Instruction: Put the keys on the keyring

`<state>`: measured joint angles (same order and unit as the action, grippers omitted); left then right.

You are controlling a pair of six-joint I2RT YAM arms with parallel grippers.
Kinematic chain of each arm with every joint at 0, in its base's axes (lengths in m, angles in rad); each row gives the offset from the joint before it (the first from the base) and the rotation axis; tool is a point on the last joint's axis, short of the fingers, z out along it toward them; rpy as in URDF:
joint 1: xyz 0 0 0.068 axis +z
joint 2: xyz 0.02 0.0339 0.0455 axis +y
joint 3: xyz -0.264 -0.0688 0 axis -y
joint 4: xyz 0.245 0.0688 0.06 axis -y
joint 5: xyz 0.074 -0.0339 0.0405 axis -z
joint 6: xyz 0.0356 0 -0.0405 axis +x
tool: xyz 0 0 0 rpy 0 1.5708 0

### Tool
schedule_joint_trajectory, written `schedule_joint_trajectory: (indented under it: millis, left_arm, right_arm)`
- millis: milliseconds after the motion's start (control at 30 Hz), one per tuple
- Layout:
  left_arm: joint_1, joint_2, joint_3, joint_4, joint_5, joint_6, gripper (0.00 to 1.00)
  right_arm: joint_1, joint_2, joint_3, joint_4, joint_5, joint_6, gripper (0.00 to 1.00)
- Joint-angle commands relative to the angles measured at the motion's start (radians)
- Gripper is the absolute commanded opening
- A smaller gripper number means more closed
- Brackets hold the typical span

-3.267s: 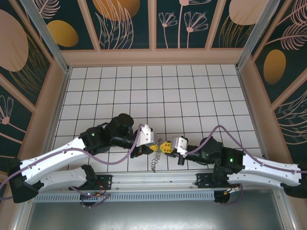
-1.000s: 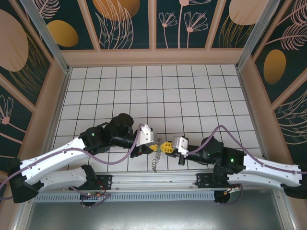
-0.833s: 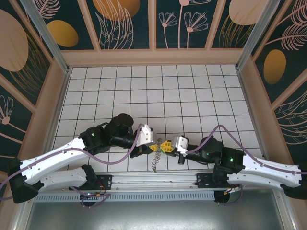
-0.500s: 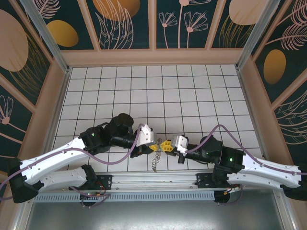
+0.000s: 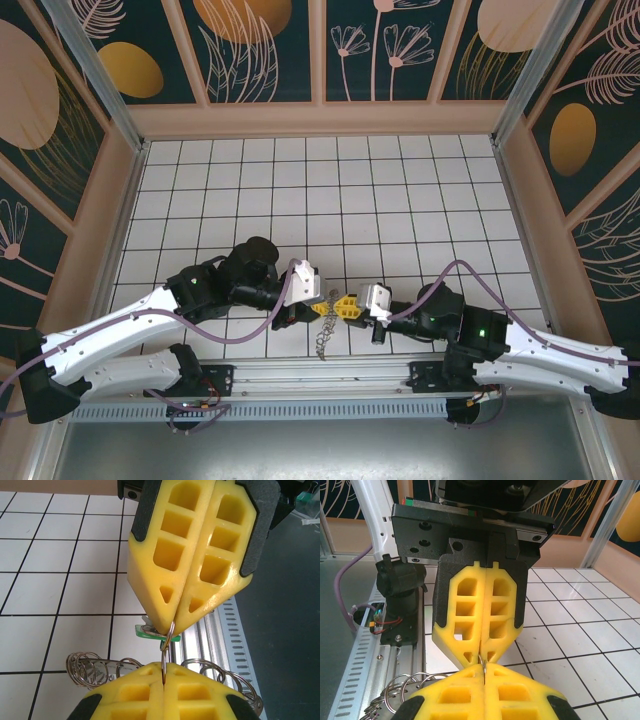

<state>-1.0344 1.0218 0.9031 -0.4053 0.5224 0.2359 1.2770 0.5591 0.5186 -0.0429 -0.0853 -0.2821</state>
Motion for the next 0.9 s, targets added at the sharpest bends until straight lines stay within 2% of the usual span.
schedule_joint_trajectory:
  millis: [0, 867]
  left_arm:
    - [0.000, -0.004, 0.011, 0.029, 0.017, 0.016, 0.00]
    - [0.002, -0.007, 0.011, 0.029, 0.013, 0.015, 0.00]
  right_arm:
    - [-0.002, -0.008, 0.006, -0.002, -0.030, 0.002, 0.00]
    - [-0.002, -0.014, 0.000, 0.009, -0.010, 0.003, 0.00]
